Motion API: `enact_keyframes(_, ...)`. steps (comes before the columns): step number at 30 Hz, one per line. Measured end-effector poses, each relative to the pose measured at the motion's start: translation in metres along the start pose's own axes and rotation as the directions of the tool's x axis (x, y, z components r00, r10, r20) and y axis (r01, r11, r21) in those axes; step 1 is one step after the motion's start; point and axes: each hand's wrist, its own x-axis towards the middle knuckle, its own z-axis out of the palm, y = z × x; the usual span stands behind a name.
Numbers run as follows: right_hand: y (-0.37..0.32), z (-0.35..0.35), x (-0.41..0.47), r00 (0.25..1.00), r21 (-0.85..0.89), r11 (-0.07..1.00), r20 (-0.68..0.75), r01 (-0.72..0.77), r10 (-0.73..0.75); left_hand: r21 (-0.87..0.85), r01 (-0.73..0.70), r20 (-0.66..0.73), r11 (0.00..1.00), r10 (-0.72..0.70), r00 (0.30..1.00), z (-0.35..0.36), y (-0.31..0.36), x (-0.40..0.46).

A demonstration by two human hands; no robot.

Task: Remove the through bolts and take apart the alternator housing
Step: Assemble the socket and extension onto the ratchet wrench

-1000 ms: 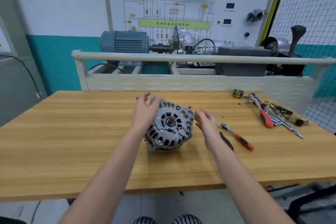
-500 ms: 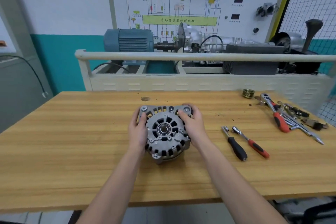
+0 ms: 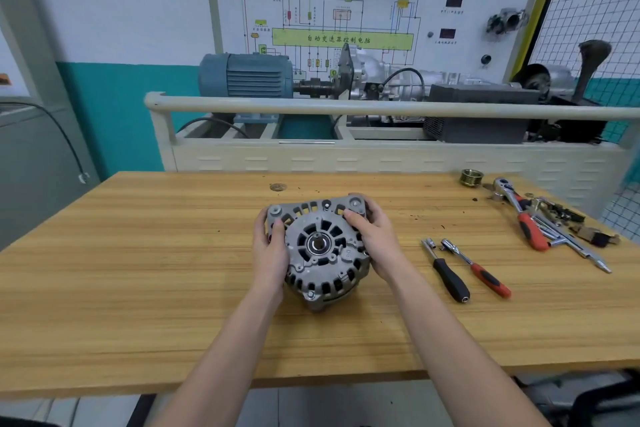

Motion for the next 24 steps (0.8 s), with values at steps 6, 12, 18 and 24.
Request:
enact_keyframes(6,0.016,-0.024,-0.009,0.995,0.159,0.987,-0.091,-0.016,0.031,0.142,-0.138,0.092,0.980,0.125,0.988,0.022,0.004,-0.009)
enact_keyframes(12,0.015,-0.024,-0.008,0.998,0.088,0.996,-0.057,-0.007,0.012,0.164,-0.132,0.099,0.978,0.117,0.988,0.019,0.007,-0.012)
enact_keyframes(18,0.011,-0.032,-0.007,0.998,0.064,0.997,-0.055,-0.036,0.039,0.163,-0.130,0.103,0.978,0.114,0.988,0.024,0.009,-0.014)
enact_keyframes(24,0.005,-0.044,-0.008,0.995,0.031,0.994,-0.009,-0.103,0.103,0.205,-0.126,0.057,0.971,0.117,0.992,0.031,0.010,-0.015)
